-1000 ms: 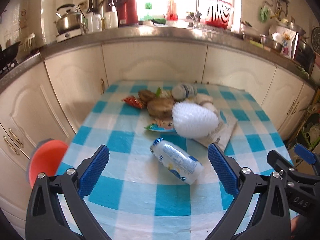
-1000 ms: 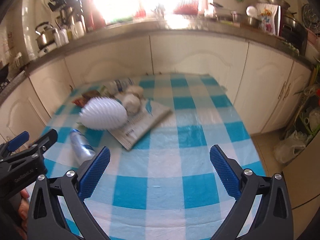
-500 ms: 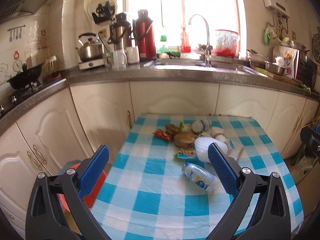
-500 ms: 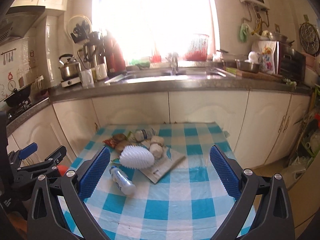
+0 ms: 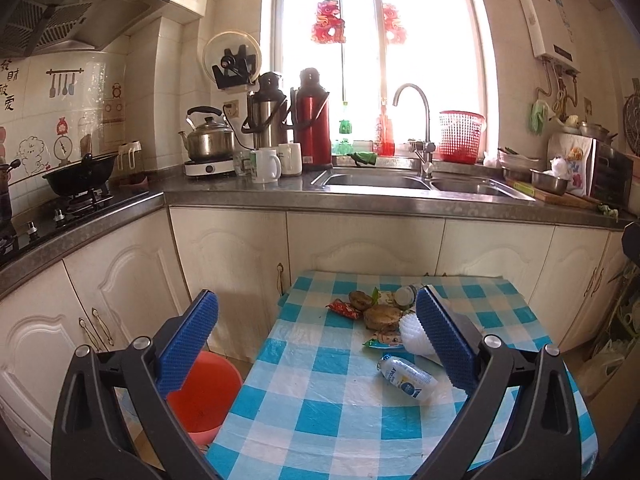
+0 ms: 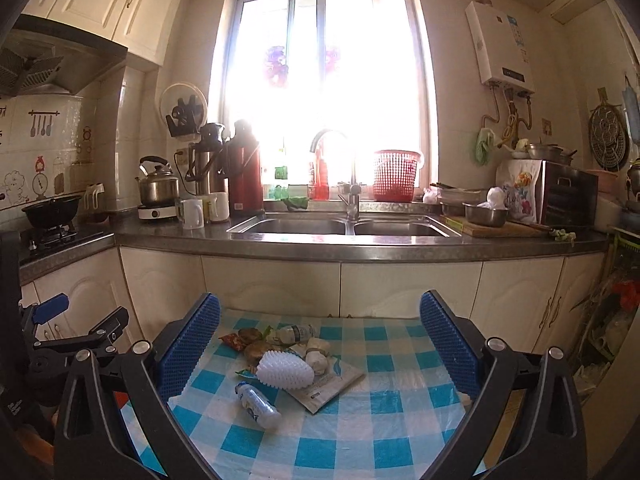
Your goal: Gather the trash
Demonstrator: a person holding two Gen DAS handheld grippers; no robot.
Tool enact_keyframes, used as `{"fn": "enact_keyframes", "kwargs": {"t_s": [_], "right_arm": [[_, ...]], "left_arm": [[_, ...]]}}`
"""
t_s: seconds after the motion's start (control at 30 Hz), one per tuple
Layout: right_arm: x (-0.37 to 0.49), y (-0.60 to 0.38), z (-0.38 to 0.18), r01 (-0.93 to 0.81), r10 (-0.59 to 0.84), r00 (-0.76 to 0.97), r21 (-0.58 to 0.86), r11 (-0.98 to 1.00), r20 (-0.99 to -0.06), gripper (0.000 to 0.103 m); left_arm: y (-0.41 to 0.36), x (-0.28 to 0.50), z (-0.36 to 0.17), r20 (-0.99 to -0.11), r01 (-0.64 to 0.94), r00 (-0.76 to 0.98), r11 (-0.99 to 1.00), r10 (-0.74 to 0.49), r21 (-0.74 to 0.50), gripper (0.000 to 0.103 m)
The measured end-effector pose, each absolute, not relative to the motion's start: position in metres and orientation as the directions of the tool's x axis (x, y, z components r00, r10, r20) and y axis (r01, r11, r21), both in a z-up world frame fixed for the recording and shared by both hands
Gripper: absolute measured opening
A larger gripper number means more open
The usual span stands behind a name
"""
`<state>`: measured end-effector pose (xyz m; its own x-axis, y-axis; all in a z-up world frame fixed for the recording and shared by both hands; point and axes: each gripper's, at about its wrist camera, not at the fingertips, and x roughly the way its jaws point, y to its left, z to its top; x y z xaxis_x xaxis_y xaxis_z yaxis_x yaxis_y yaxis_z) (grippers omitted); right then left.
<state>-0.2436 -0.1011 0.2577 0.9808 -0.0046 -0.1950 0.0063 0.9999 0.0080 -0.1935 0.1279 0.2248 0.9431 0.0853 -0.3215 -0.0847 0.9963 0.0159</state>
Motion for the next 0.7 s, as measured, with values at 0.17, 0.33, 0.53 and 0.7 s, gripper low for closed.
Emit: {"fn": "enact_keyframes", "kwargs": {"t_s": [0.17, 0.33, 0.53, 0.7], "right_arm": [[-0.257, -0.099, 0.267, 0.014, -0.014, 0.988, -0.001, 1.0, -0.155, 0.099], [-0.262, -0.101, 0.271, 0.027, -0.026, 0.99, 0.002, 1.0, -0.139, 0.099], [-0.266, -0.103, 0.275, 0.039, -0.038, 0.992, 0.007, 0.999, -0.122, 0.099], [-0.265, -0.102, 0.276, 0.035, -0.034, 0.992, 0.003, 0.999, -0.121, 0.099]], "left_arm": [[0.131, -0.202, 0.234, -0.3, -0.101, 0.949, 0.995, 0.099, 0.008, 0.099], [0.132, -0.209, 0.241, -0.272, -0.113, 0.956, 0.994, 0.111, 0.011, 0.099], [0.132, -0.215, 0.245, -0.251, -0.111, 0.961, 0.994, 0.113, 0.022, 0.099], [0.134, -0.217, 0.246, -0.244, -0.115, 0.963, 0.993, 0.117, 0.023, 0.099]]}}
